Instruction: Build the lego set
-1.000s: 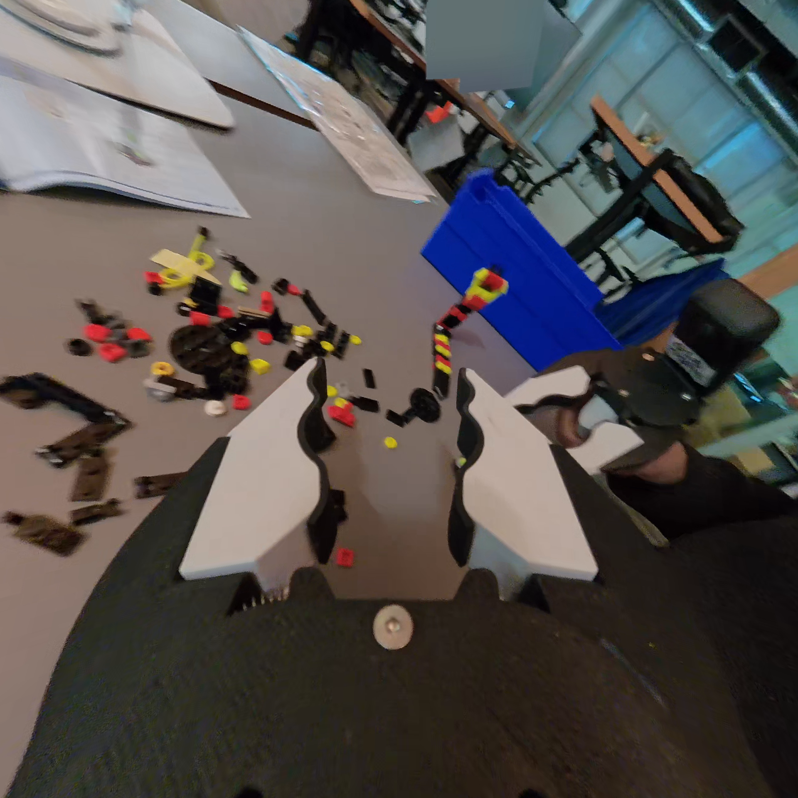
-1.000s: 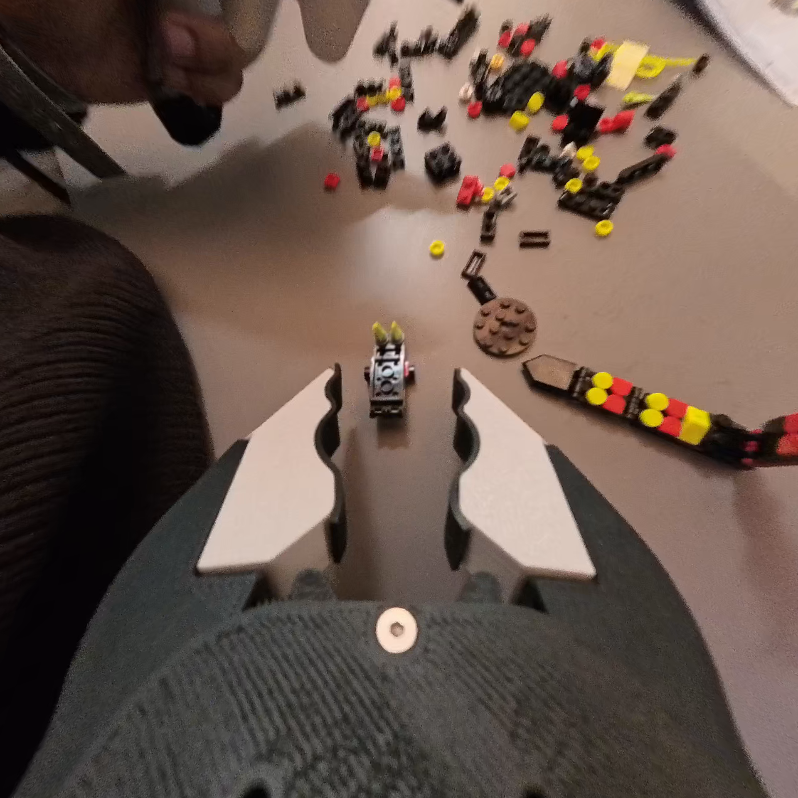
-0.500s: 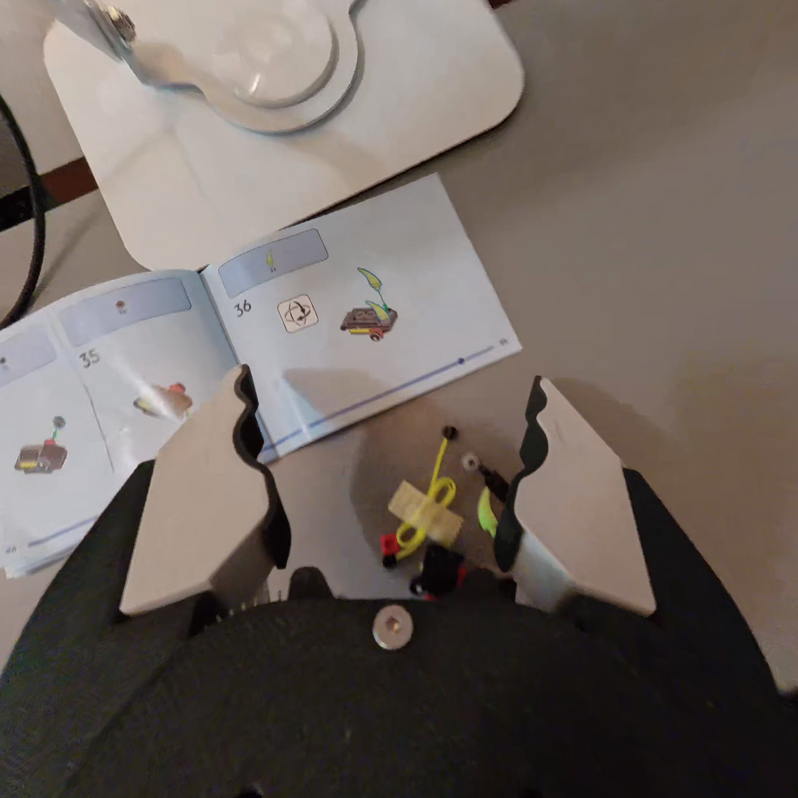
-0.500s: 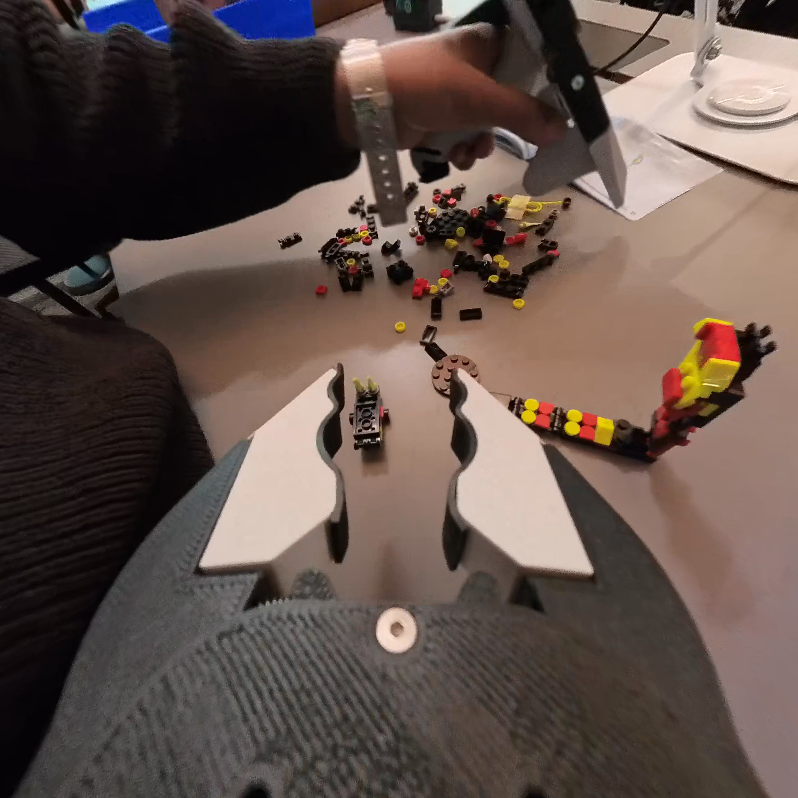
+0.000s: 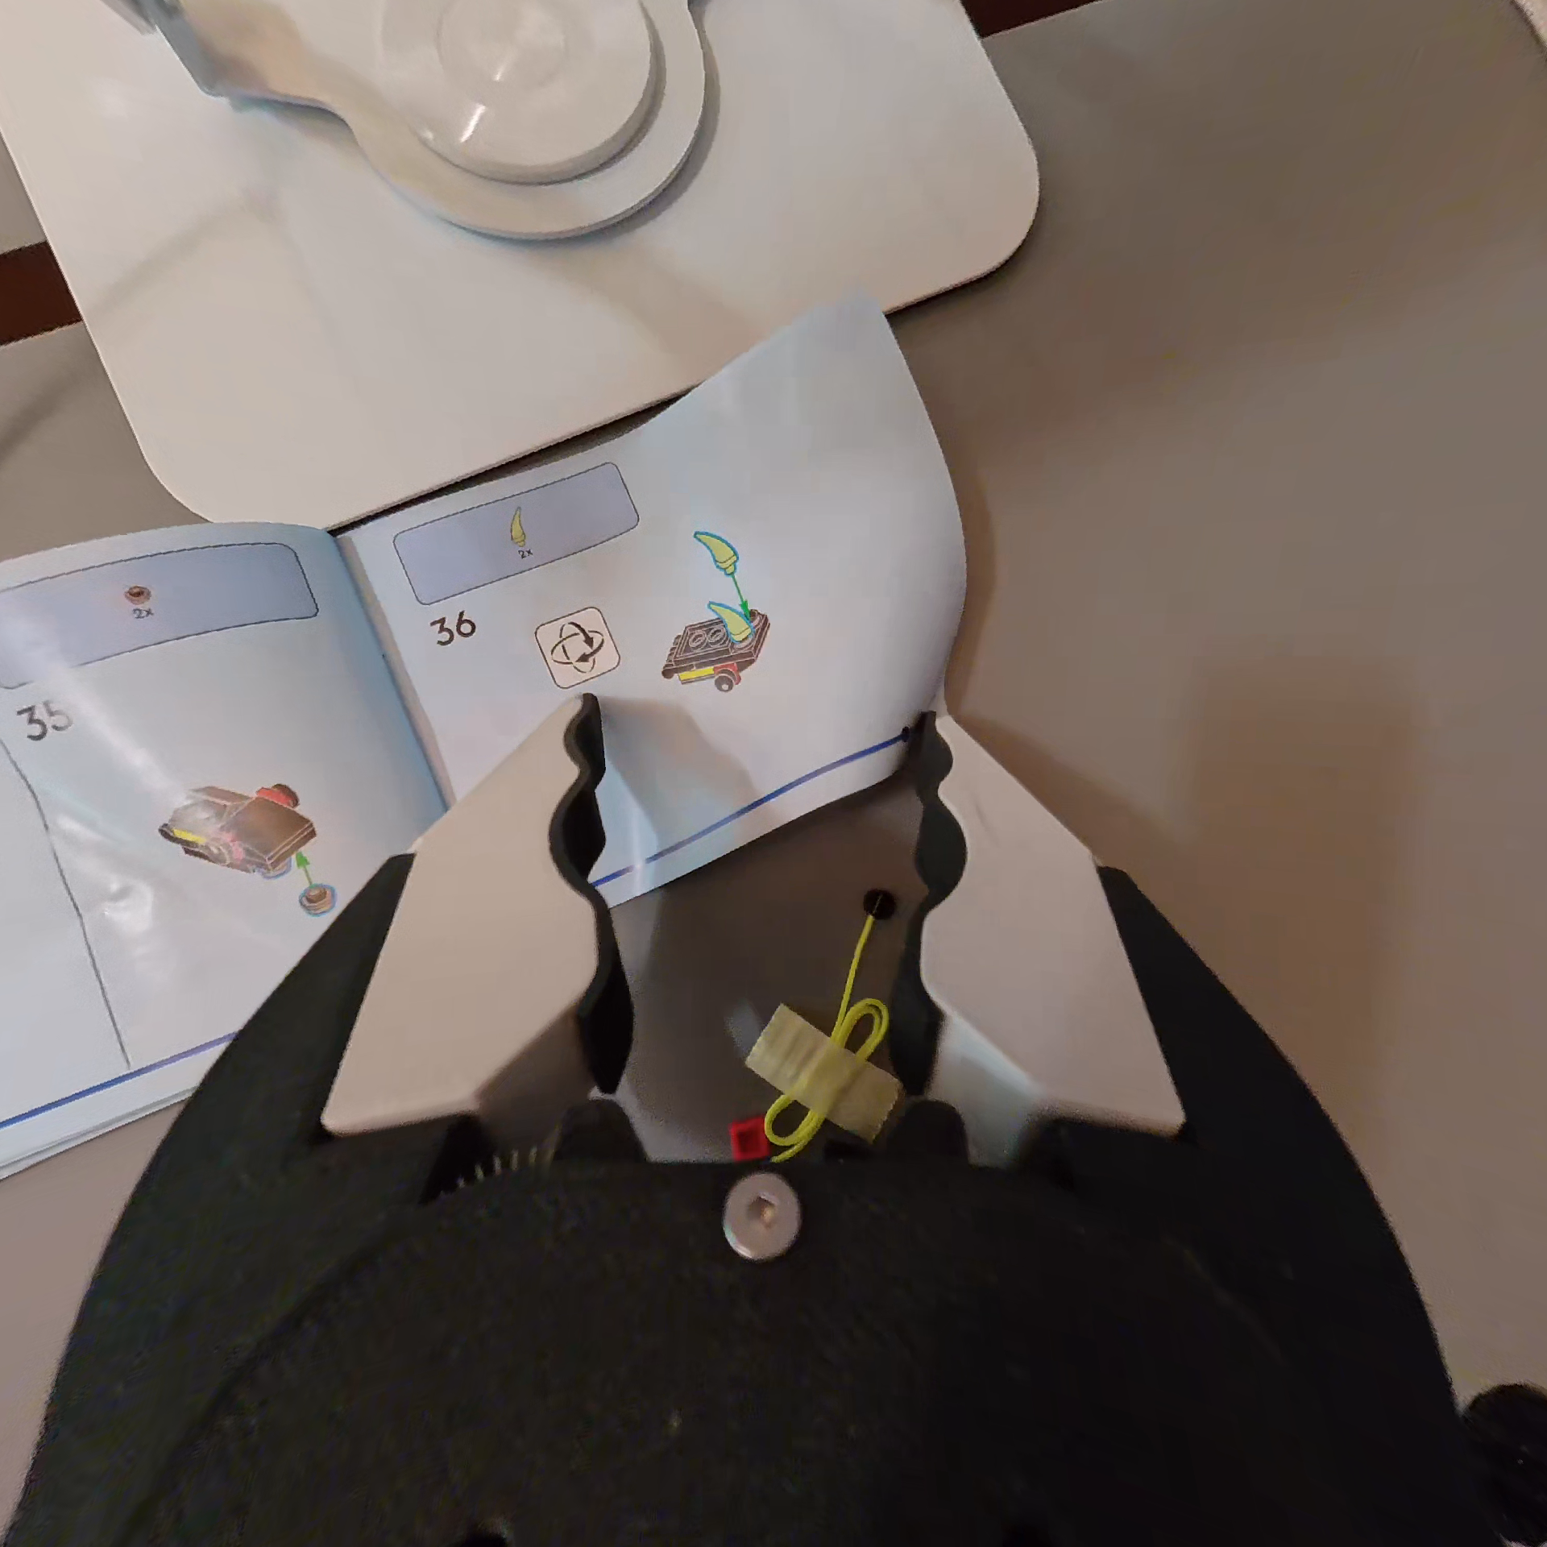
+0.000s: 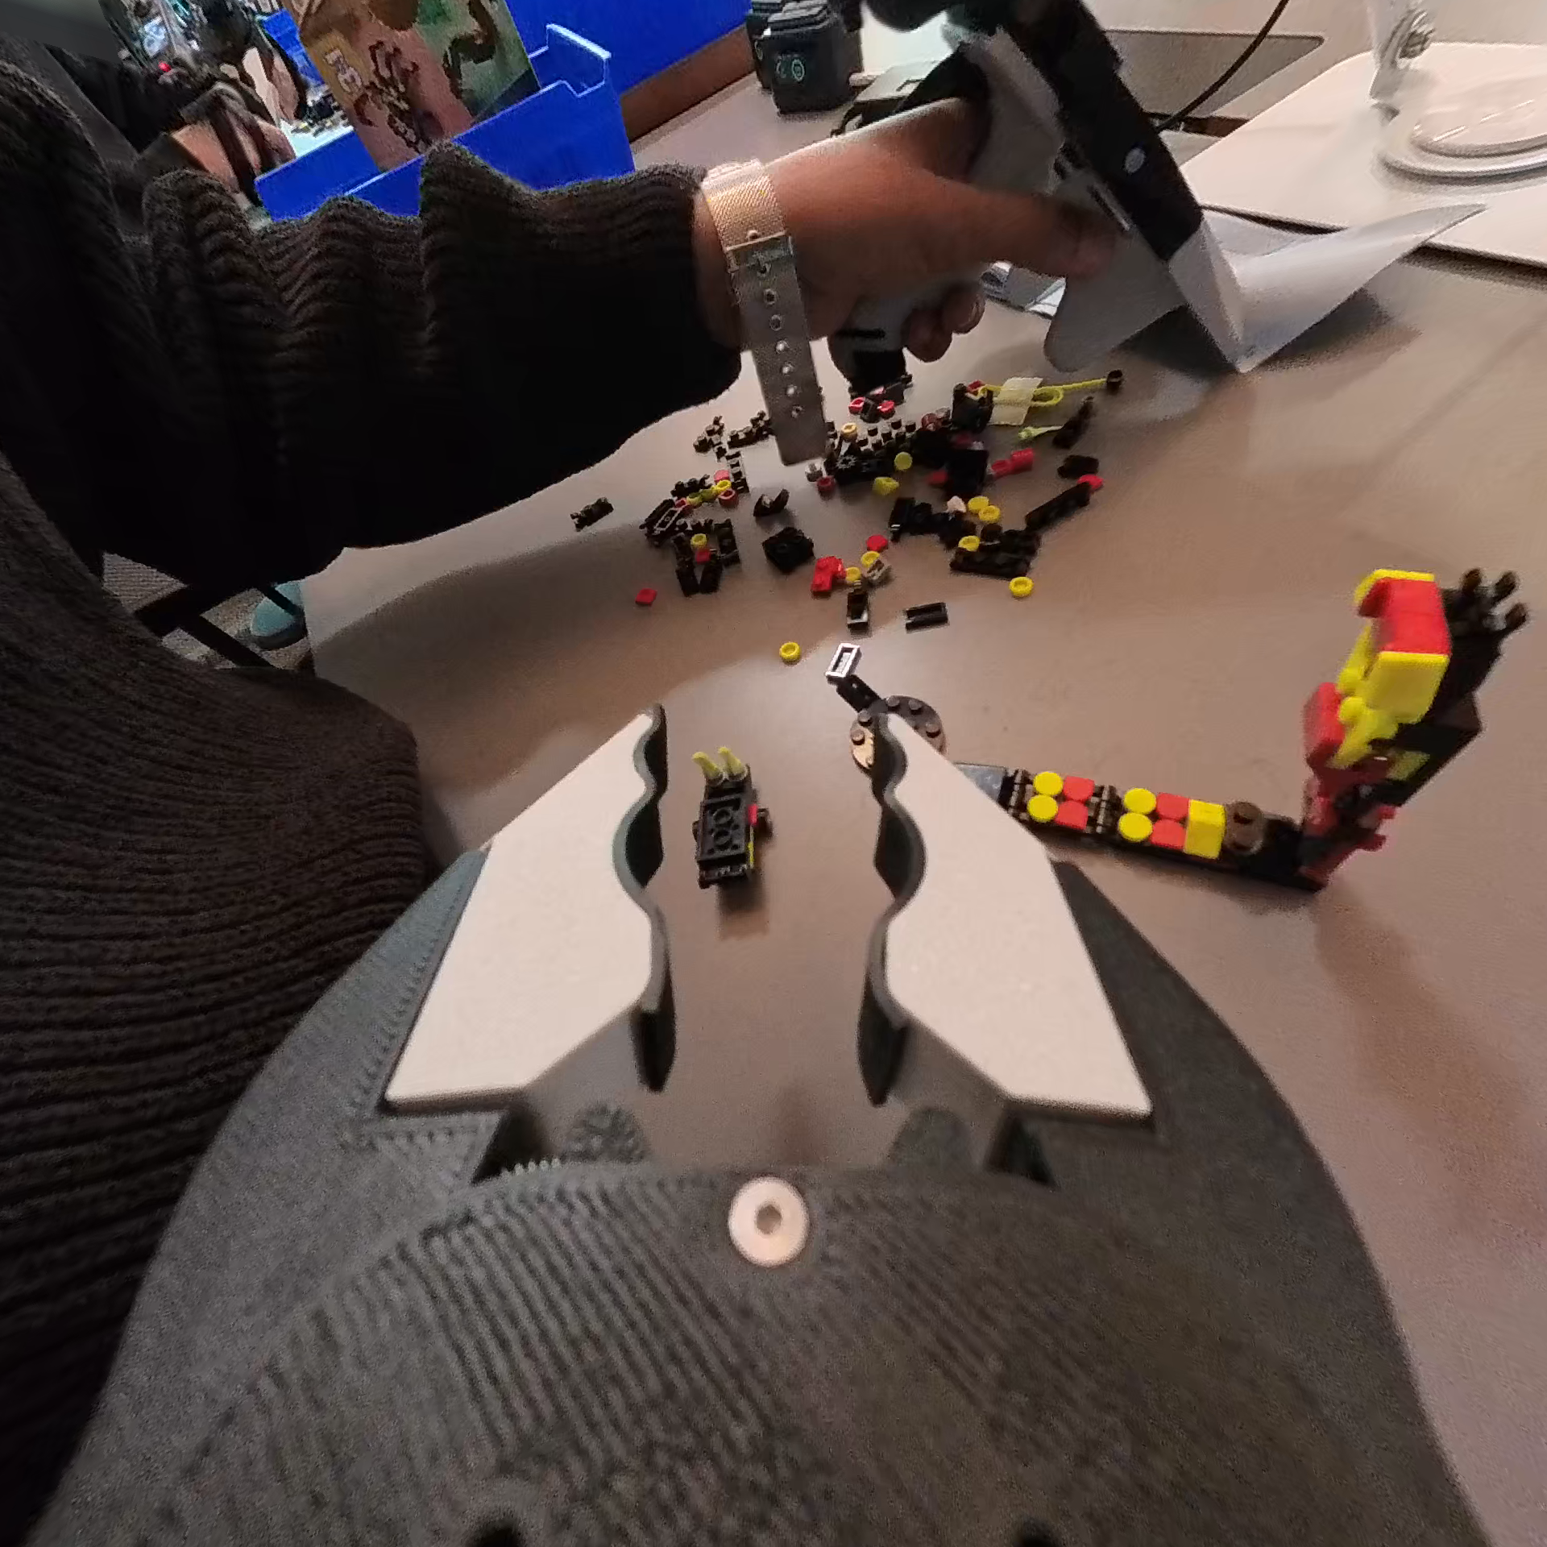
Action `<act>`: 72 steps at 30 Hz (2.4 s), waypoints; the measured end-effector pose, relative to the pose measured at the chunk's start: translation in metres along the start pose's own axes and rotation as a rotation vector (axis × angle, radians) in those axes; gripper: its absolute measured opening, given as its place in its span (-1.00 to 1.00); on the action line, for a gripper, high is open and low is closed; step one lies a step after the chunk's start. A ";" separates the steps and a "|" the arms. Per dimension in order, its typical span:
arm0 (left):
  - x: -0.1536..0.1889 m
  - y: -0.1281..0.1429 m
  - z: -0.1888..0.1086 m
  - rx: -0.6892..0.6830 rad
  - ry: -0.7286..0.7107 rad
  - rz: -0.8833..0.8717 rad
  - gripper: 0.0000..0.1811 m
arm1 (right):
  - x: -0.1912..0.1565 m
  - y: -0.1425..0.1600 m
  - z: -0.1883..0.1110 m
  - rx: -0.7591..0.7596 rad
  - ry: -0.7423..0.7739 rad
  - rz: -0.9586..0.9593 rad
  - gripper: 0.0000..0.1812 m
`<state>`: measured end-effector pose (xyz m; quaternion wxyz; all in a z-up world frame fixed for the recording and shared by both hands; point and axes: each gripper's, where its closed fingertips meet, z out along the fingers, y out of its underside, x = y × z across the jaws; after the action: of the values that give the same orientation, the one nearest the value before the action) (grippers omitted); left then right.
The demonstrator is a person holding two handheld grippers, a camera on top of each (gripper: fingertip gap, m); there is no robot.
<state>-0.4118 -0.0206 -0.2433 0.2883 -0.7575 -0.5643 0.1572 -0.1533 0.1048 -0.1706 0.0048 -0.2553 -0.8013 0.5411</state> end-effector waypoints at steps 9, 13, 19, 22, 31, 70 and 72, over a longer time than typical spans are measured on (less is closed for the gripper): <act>0.005 -0.003 -0.002 0.021 0.082 -0.049 -0.04 | -0.001 0.003 0.003 -0.016 -0.001 -0.003 -0.48; 0.002 -0.004 -0.003 0.029 0.066 -0.057 -0.15 | -0.001 0.003 0.004 -0.017 -0.006 0.002 -0.47; 0.000 -0.005 -0.003 0.034 0.072 -0.059 -0.16 | -0.001 0.003 0.004 -0.018 -0.006 0.003 -0.48; 0.000 -0.008 0.000 0.046 0.032 -0.053 0.10 | -0.001 0.004 0.005 -0.019 -0.008 0.004 -0.47; -0.008 -0.005 0.008 0.029 -0.083 0.024 0.02 | 0.001 0.005 0.004 -0.023 -0.005 0.017 -0.47; 0.001 -0.012 0.011 0.017 -0.018 0.030 -0.99 | 0.005 0.006 0.002 -0.018 -0.004 0.050 -0.49; 0.002 -0.013 0.009 0.030 -0.025 0.041 -0.69 | 0.005 0.005 0.002 -0.016 -0.004 0.052 -0.49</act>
<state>-0.4262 -0.0134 -0.2422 0.2893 -0.7625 -0.5498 0.1807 -0.1560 0.1068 -0.1775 -0.0130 -0.2747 -0.7988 0.5350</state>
